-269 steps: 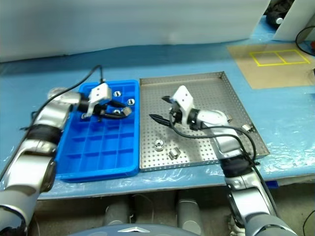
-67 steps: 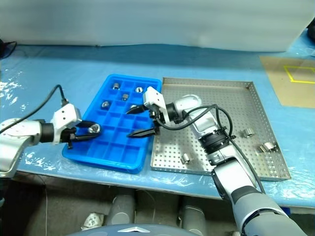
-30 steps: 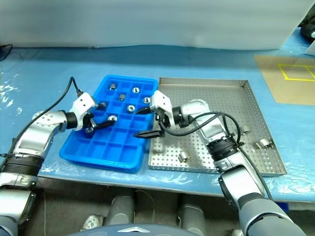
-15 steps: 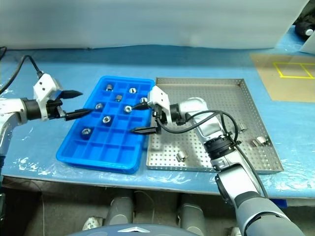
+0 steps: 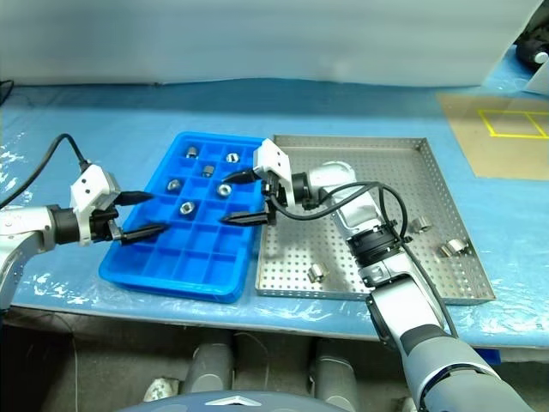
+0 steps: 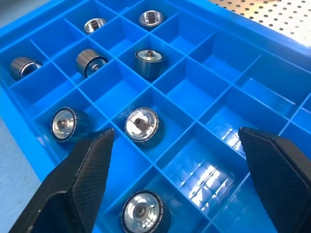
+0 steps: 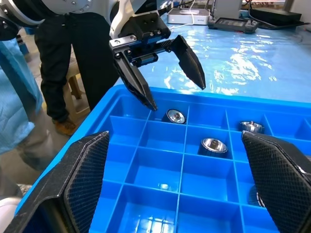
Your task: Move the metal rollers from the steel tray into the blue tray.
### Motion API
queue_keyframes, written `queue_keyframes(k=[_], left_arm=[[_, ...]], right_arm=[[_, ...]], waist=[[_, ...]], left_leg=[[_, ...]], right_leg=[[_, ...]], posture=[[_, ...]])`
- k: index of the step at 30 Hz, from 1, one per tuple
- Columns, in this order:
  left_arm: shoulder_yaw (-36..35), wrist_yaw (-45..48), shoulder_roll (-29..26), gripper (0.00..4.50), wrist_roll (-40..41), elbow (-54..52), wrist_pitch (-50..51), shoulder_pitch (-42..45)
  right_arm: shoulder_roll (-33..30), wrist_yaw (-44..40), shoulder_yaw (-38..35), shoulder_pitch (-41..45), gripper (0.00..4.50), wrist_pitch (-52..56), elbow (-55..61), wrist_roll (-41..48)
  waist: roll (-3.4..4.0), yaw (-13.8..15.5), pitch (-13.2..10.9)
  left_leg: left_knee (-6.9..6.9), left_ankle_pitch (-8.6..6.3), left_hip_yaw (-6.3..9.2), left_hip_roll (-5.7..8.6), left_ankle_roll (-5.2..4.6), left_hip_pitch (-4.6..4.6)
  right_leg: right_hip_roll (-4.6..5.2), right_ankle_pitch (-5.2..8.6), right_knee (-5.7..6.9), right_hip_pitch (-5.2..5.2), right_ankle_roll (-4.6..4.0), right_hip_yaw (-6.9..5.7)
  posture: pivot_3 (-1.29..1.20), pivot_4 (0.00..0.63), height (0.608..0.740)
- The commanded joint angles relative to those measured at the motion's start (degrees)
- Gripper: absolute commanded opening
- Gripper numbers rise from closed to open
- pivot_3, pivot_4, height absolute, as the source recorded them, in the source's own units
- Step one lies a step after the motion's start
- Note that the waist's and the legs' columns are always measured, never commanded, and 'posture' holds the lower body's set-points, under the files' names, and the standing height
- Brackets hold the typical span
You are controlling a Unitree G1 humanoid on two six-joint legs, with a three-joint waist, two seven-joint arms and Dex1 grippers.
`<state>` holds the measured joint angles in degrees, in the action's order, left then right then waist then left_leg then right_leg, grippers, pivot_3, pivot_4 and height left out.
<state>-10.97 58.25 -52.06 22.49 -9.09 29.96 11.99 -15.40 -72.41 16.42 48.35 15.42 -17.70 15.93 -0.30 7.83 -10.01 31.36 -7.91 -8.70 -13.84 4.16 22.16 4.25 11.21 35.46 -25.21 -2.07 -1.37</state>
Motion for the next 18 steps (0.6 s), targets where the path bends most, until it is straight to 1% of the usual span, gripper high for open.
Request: queue_keyframes(k=[1, 6, 9, 13, 18], left_arm=[[-2.3, -1.4, 1.1, 4.30, 1.3, -1.8, -1.2, 0.3], [-2.3, -3.9, 4.6, 4.30, 1.4, -1.6, -3.6, 0.3], [-2.1, -5.9, 7.7, 4.30, 0.4, 0.3, -6.8, -0.5], [-1.8, -12.4, 13.4, 4.30, -2.0, 5.1, -10.5, 0.2], [0.4, -15.3, 16.3, 4.30, -4.9, 6.6, -13.7, -0.1]], right_arm=[[0.3, -0.5, -1.2, 1.1, 4.50, -0.9, 0.9, 0.7], [0.1, -0.1, -1.3, 1.1, 4.50, -1.6, 0.5, 0.1], [-0.1, 0.0, -1.3, 1.0, 4.50, -1.8, 0.5, 0.1], [-0.3, 0.4, -1.3, 1.1, 4.50, -2.0, 0.4, -0.3], [-0.5, 0.4, -1.4, 1.2, 4.50, -2.1, 0.2, -0.6]], waist=[[0.00, 0.0, 0.0], [0.00, 0.2, 0.0], [0.00, 0.4, 0.0], [0.01, 0.7, 0.0], [-0.04, 0.9, 0.0]], left_leg=[[0.00, 0.00, 0.00, 0.00, 0.00, 0.00], [0.00, 0.00, 0.00, 0.00, 0.00, 0.00], [0.01, 0.00, 0.00, 0.01, 0.00, -0.01], [0.00, 0.00, 0.00, 0.01, 0.00, -0.02], [0.03, 0.00, 0.04, 0.00, 0.00, 0.02]], right_leg=[[0.00, 0.00, 0.00, 0.00, 0.00, 0.00], [0.00, 0.00, 0.01, 0.00, 0.00, 0.00], [0.00, 0.00, 0.01, 0.00, 0.00, 0.01], [0.00, 0.00, 0.01, 0.00, 0.00, 0.01], [0.00, 0.00, 0.02, 0.01, 0.00, 0.00]], posture=[[0.25, 0.150, 0.740], [0.25, 0.150, 0.740], [0.25, 0.150, 0.740], [0.26, 0.150, 0.740], [0.27, 0.150, 0.740]])
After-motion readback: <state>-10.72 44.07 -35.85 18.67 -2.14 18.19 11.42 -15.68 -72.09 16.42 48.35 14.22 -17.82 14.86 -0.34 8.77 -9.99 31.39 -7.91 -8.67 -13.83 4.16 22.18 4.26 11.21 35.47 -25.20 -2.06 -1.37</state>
